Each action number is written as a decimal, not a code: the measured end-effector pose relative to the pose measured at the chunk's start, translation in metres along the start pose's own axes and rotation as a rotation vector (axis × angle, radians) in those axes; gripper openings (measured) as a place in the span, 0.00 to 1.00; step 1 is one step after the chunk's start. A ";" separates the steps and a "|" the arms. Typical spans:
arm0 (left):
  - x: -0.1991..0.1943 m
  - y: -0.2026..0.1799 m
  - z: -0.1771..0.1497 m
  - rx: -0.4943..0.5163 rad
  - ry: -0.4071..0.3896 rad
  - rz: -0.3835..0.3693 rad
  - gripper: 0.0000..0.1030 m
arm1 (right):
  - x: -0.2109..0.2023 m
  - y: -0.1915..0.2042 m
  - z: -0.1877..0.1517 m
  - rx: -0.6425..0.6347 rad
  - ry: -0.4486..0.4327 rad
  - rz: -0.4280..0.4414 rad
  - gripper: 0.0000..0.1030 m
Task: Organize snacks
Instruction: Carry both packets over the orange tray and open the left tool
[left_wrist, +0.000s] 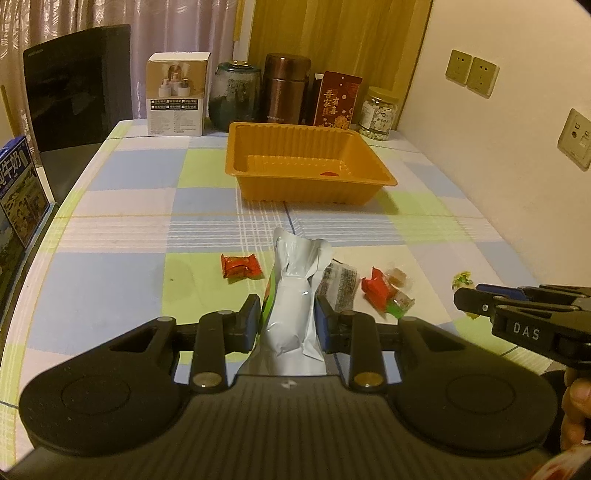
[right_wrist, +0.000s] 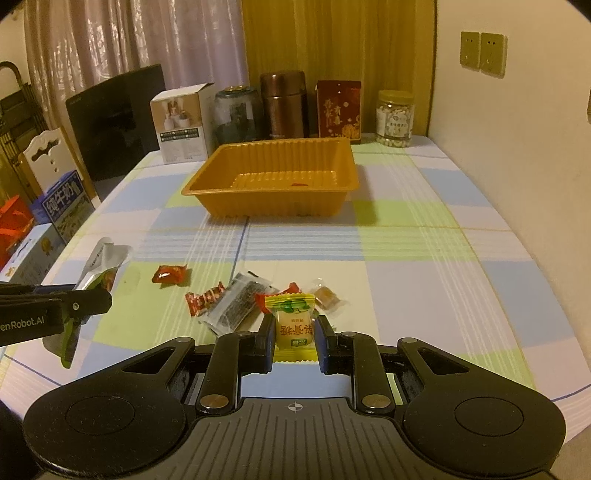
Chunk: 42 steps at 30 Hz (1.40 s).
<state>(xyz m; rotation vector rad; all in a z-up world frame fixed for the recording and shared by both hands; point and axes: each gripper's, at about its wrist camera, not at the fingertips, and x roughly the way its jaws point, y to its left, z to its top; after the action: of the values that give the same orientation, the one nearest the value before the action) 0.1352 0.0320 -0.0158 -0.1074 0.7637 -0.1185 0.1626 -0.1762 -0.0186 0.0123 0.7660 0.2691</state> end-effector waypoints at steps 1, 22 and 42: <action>0.001 -0.001 0.001 0.002 0.000 -0.002 0.27 | 0.000 0.000 0.000 0.003 0.000 0.000 0.22; 0.048 -0.010 0.076 0.023 -0.017 -0.058 0.27 | 0.035 -0.017 0.079 0.066 -0.038 0.019 0.22; 0.124 0.006 0.158 -0.014 0.003 -0.075 0.27 | 0.113 -0.037 0.168 0.105 -0.047 0.061 0.22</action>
<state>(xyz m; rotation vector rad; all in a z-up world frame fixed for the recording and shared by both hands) 0.3339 0.0286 0.0120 -0.1494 0.7641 -0.1841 0.3642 -0.1700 0.0215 0.1406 0.7336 0.2855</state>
